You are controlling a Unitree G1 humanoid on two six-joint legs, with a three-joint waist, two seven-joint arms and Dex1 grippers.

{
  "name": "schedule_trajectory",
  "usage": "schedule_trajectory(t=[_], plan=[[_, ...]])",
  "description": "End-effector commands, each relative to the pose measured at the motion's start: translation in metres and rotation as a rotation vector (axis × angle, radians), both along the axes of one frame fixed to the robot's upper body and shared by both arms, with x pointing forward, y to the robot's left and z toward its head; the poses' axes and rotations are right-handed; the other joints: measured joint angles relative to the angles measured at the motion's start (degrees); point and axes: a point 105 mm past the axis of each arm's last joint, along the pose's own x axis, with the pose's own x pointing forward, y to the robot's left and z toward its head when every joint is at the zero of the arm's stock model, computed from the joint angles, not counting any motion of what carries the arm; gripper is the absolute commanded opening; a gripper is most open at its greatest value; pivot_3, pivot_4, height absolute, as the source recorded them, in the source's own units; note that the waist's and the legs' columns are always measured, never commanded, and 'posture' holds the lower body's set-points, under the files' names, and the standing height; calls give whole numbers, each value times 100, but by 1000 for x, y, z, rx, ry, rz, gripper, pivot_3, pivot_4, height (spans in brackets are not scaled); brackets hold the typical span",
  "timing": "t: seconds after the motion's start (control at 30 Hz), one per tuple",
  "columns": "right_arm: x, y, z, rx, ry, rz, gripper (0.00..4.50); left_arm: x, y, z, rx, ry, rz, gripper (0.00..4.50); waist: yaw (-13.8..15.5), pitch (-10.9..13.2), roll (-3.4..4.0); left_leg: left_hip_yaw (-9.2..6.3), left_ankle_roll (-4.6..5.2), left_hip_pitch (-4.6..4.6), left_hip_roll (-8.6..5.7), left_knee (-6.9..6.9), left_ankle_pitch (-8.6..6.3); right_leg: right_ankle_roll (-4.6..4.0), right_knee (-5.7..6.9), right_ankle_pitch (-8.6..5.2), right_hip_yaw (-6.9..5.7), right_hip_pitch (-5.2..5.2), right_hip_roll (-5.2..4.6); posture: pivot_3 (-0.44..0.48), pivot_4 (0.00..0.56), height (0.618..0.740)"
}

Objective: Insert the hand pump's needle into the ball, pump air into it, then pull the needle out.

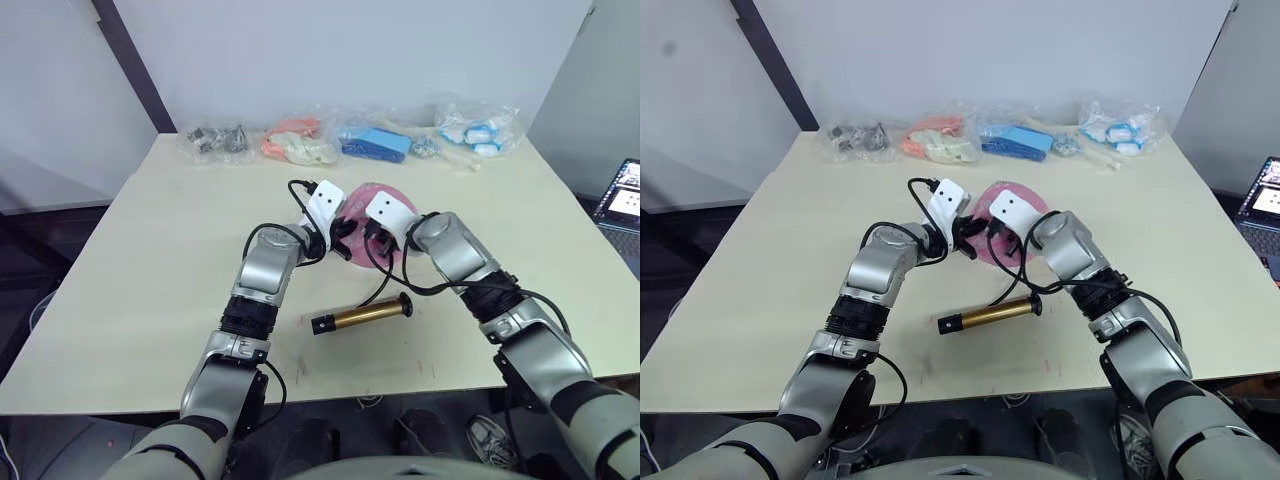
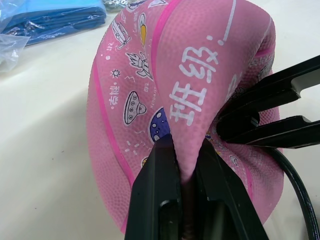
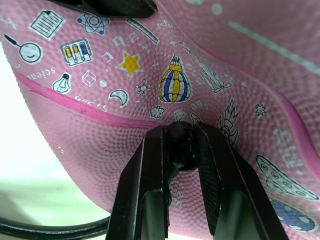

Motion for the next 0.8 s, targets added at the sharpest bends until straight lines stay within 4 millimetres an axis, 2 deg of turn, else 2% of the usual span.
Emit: schedule_trajectory(t=[0.03,0.37,0.8], plan=[[-24,-21,-73,-87,237,-74,269,-13,-28,-10,-32,54,-107,0,-2,-4,1,0,0,2,0,-1,0,0,0,0,0,1,0,0,150,740],[-21,-28,-76,-74,236,-102,269,-13,-28,-11,-32,55,-105,0,-4,-6,3,-6,-3,7,3,-5,-1,1,-1,0,1,2,2,0,150,740],[-29,-33,-100,-102,307,-130,269,-12,-29,-13,-32,58,-108,0,-6,-45,2,-10,-16,39,2,-32,-8,6,-8,-5,5,15,1,0,150,740]])
